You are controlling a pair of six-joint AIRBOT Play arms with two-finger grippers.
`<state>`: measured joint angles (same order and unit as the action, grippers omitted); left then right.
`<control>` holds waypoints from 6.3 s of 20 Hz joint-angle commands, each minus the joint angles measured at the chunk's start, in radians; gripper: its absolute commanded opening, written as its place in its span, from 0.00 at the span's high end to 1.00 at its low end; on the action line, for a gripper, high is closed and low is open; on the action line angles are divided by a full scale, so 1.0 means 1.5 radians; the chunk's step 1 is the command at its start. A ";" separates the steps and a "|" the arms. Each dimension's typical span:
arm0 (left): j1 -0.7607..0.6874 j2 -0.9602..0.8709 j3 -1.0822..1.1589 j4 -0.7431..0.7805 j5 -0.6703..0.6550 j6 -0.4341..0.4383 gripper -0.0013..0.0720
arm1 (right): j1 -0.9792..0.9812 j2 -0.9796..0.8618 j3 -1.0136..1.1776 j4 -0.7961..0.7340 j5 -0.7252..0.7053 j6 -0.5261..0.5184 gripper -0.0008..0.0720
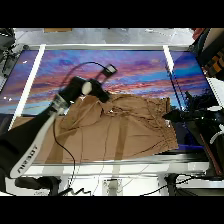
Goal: Fold the clothes and pants, and hang the long-sleeved shirts on hangers.
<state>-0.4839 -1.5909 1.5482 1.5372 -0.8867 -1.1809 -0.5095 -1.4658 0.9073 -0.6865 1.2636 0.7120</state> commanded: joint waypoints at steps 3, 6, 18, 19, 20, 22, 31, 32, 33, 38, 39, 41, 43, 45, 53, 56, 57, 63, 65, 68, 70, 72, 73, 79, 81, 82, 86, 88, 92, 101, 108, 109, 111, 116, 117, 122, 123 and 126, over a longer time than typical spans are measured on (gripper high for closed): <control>0.226 0.024 -0.009 -0.056 -0.201 -0.095 0.30 | -0.001 0.000 0.000 -0.003 0.000 0.000 0.94; 0.345 0.050 -0.086 -0.198 -0.230 -0.093 0.36 | -0.001 0.000 0.000 -0.009 0.000 0.000 0.94; 0.487 0.226 -0.487 -0.258 -0.148 -0.076 0.35 | -0.001 0.000 0.000 -0.022 -0.005 0.001 0.94; 0.487 0.226 -0.496 -0.258 -0.124 -0.076 0.35 | -0.001 0.000 0.000 -0.022 -0.005 0.001 0.94; 0.487 0.226 -0.503 -0.259 -0.098 -0.076 0.35 | -0.001 0.000 0.000 -0.022 -0.005 0.001 0.94; 0.487 0.225 -0.513 -0.278 -0.045 -0.076 0.35 | -0.001 0.000 0.000 -0.022 -0.005 0.001 0.94; 0.459 0.167 -0.519 -0.347 -0.009 -0.075 0.68 | -0.001 0.000 0.000 -0.022 -0.005 0.001 0.94; 0.455 0.160 -0.519 -0.347 -0.009 -0.073 0.69 | -0.001 0.000 0.000 -0.022 -0.005 0.001 0.94; 0.452 0.157 -0.519 -0.347 -0.008 -0.060 0.89 | -0.001 0.000 0.000 -0.022 -0.005 0.001 0.94; 0.453 0.158 -0.508 -0.345 -0.012 -0.041 0.97 | -0.001 0.000 0.000 -0.022 -0.005 0.001 0.94; 0.454 0.165 -0.500 -0.340 -0.012 -0.040 0.97 | -0.001 0.000 0.000 -0.022 -0.005 0.001 0.94; 0.466 0.183 -0.477 -0.319 -0.012 -0.040 0.63 | -0.001 0.000 0.000 -0.022 -0.005 0.001 0.94; 0.488 0.200 -0.465 -0.311 -0.013 -0.041 0.21 | -0.001 0.000 0.000 -0.022 -0.005 0.001 0.94; 0.505 0.200 -0.465 -0.309 -0.038 -0.040 0.21 | -0.001 0.000 0.000 -0.022 -0.005 0.001 0.94; 0.511 0.127 -0.466 -0.327 -0.139 -0.040 0.37 | -0.001 0.000 0.000 -0.022 -0.005 0.001 0.94; 0.511 0.103 -0.465 -0.361 -0.119 -0.040 0.60 | -0.001 0.000 0.000 -0.022 -0.005 0.001 0.94; 0.511 0.099 -0.465 -0.363 -0.098 -0.040 0.70 | -0.001 0.000 0.000 -0.022 -0.005 0.001 0.94; 0.511 0.100 -0.456 -0.419 0.019 -0.040 0.97 | -0.001 0.000 0.000 -0.022 -0.005 0.001 0.94; 0.511 0.103 -0.433 -0.432 0.020 -0.040 0.97 | -0.001 0.000 0.000 -0.022 -0.005 0.001 0.94; 0.511 0.120 -0.365 -0.434 0.021 -0.027 0.97 | -0.001 0.000 0.000 -0.021 -0.005 0.001 0.94; 0.511 0.141 -0.295 -0.434 0.031 -0.020 0.97 | -0.001 0.000 0.000 -0.011 -0.006 0.001 0.94; 0.511 0.170 -0.220 -0.432 0.064 -0.020 0.97 | -0.001 0.000 0.000 0.004 -0.016 0.001 0.94; 0.513 0.184 -0.189 -0.432 0.090 -0.020 0.97 | -0.001 0.001 0.000 0.007 -0.025 0.001 0.94; 0.516 0.281 -0.121 -0.431 0.322 0.032 0.97 | -0.001 0.001 0.000 0.025 -0.065 0.001 0.94; 0.516 0.301 -0.121 -0.391 0.345 0.032 0.97 | -0.001 0.001 0.000 0.030 -0.071 0.001 0.94; 0.516 0.307 -0.121 -0.362 0.344 0.032 0.97 | -0.001 0.001 0.000 0.031 -0.070 0.001 0.94; 0.516 0.313 -0.121 -0.256 0.342 0.029 0.97 | -0.001 0.001 0.000 0.030 -0.071 0.001 0.94; 0.516 0.306 -0.123 -0.204 0.317 0.029 0.97 | -0.001 0.001 0.000 0.030 -0.071 0.001 0.94; 0.516 0.263 -0.123 -0.068 0.260 0.029 0.97 | -0.001 0.001 0.000 0.028 -0.070 0.001 0.94; 0.514 0.202 -0.123 -0.005 0.287 -0.118 0.97 | -0.001 0.001 0.000 0.016 -0.089 0.001 0.94; 0.500 0.287 -0.123 0.078 0.142 -0.140 0.97 | -0.001 0.001 0.000 0.002 -0.088 0.000 0.94; 0.505 0.317 -0.123 0.087 0.117 -0.141 0.97 | -0.001 0.001 0.000 -0.001 -0.088 0.000 0.94; 0.505 0.348 -0.123 0.085 0.020 -0.140 0.97 | -0.001 0.001 0.000 -0.001 -0.088 0.000 0.94; 0.504 0.243 -0.137 0.042 -0.078 -0.100 0.97 | -0.001 0.001 0.000 -0.001 -0.089 0.000 0.94; 0.504 0.202 -0.137 0.016 -0.043 -0.100 0.97 | -0.001 0.001 0.000 -0.001 -0.091 0.000 0.94; 0.501 0.055 -0.137 -0.061 0.214 -0.100 0.97 | -0.001 0.001 0.000 -0.001 -0.101 0.000 0.94; 0.501 0.044 -0.137 -0.061 0.247 -0.100 0.97 | -0.001 0.001 0.000 -0.002 -0.101 0.000 0.94; 0.507 0.037 -0.137 -0.060 0.326 -0.100 0.97 | -0.001 0.001 0.000 -0.001 -0.106 0.000 0.94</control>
<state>0.2722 -1.4979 1.3434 1.4670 -0.5598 -1.3346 -0.5095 -1.4658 0.9066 -0.6891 1.1122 0.7116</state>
